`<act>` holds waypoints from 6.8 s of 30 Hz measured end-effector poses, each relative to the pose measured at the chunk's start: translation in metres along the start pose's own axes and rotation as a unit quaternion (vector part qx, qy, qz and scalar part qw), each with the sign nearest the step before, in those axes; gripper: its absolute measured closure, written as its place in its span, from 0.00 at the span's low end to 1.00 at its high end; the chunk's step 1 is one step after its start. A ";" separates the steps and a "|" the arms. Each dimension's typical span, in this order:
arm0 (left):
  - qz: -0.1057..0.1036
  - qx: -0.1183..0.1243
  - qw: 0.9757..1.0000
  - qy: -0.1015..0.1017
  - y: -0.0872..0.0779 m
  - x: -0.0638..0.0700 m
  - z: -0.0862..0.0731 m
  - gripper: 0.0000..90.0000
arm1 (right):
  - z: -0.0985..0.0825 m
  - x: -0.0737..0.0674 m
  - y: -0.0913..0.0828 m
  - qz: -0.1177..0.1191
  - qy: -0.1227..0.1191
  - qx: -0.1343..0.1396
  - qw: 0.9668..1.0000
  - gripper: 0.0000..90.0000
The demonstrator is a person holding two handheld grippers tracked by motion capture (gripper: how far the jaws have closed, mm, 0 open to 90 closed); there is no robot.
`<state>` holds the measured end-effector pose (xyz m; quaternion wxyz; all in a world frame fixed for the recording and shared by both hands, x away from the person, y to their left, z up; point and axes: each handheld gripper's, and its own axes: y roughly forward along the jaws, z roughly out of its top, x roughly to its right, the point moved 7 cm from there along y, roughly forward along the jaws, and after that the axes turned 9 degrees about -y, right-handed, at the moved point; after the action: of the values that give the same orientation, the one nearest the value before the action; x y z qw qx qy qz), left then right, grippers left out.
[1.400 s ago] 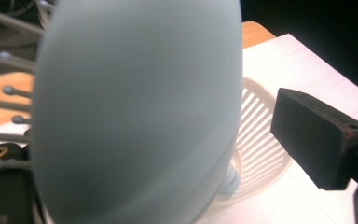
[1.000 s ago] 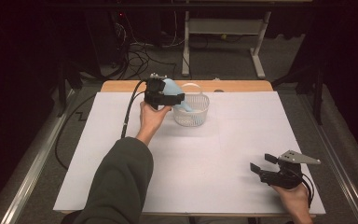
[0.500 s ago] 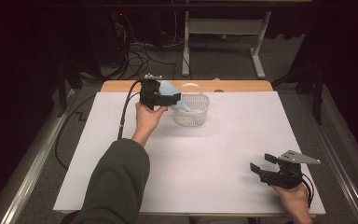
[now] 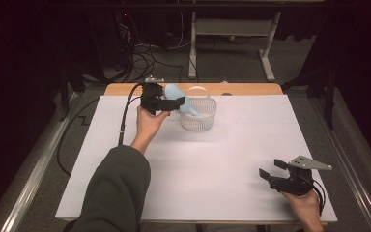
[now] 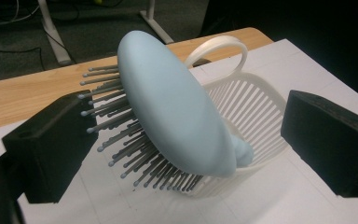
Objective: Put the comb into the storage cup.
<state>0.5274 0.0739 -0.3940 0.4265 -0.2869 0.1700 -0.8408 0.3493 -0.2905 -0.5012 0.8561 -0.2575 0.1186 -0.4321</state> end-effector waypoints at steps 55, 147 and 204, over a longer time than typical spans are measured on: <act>-0.012 0.006 0.999 0.041 -0.036 0.001 -0.015 0.04 | 0.000 0.000 0.000 0.000 0.000 -0.001 1.000 0.27; -0.033 0.012 0.997 0.063 -0.084 -0.003 -0.055 0.04 | 0.000 0.000 0.000 -0.001 0.004 -0.001 1.000 0.27; -0.015 0.035 0.997 0.059 -0.121 -0.020 -0.102 0.04 | 0.001 -0.002 0.001 -0.002 0.002 0.000 1.000 0.27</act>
<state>0.3975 0.1643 -0.4155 0.4128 -0.2236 0.1609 -0.8681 0.3491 -0.2878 -0.5012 0.8549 -0.2571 0.1196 -0.4344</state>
